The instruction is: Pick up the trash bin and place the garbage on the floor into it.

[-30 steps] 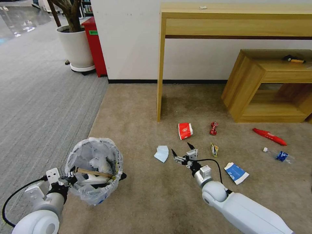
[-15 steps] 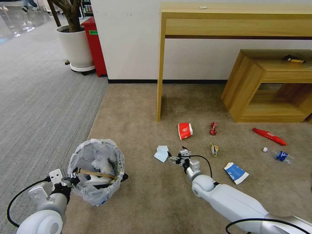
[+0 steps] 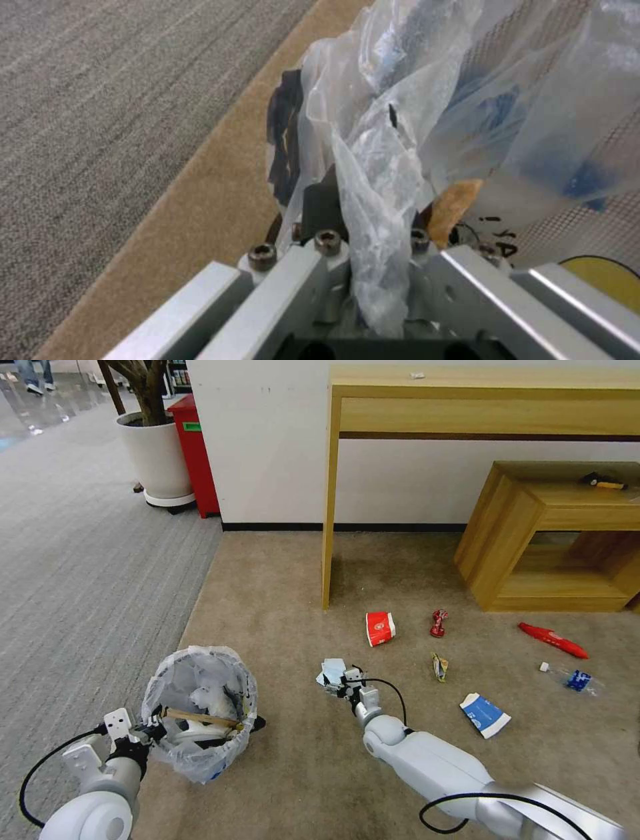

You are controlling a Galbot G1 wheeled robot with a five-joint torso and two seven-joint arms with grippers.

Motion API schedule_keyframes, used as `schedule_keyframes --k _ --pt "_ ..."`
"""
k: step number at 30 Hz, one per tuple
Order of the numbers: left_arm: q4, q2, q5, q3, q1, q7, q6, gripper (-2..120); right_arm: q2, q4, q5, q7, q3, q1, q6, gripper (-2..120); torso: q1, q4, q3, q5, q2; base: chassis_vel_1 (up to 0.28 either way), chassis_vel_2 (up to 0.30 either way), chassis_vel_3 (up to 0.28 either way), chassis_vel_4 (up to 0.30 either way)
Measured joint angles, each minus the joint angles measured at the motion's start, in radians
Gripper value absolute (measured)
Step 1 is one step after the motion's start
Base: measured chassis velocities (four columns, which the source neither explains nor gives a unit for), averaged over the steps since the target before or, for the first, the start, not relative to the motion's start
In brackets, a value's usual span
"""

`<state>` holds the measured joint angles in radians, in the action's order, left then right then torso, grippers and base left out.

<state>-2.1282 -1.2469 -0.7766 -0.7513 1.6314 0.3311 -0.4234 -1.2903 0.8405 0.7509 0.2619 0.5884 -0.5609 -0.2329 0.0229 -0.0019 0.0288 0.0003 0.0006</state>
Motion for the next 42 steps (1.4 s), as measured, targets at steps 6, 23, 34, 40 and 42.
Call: schedule_keyframes --k 6,23,34,40,42 --pt "-0.003 -0.003 0.003 0.002 0.004 0.000 0.000 0 -0.029 -0.078 -0.023 -0.003 -0.008 0.009 -0.001 100 0.000 -0.0001 0.000 -0.0001 0.000 0.000 0.000 0.000 0.000" --pt "-0.026 -0.006 0.006 0.026 0.007 -0.002 0.004 0 -0.098 -0.236 -0.075 -0.018 -0.017 0.054 -0.005 100 0.000 0.0000 0.000 0.0000 0.000 0.000 0.000 0.000 0.000" --pt "-0.039 0.002 0.002 0.024 0.007 -0.003 0.006 0 -0.126 -0.317 -0.176 -0.066 -0.012 0.093 -0.030 100 0.000 0.0000 0.000 0.0000 0.000 0.000 0.000 0.000 0.000" --pt "-0.032 0.001 0.002 0.041 -0.004 -0.003 0.007 0 -0.127 -0.354 -0.204 -0.087 -0.010 0.107 -0.044 100 0.000 -0.0001 0.000 0.0001 0.000 0.000 0.000 0.000 0.000" --pt "-0.032 0.001 0.002 0.043 -0.005 -0.003 0.007 0 -0.127 -0.362 -0.209 -0.092 -0.011 0.110 -0.047 100 0.000 -0.0001 0.000 0.0001 0.000 0.000 0.000 0.000 0.000"
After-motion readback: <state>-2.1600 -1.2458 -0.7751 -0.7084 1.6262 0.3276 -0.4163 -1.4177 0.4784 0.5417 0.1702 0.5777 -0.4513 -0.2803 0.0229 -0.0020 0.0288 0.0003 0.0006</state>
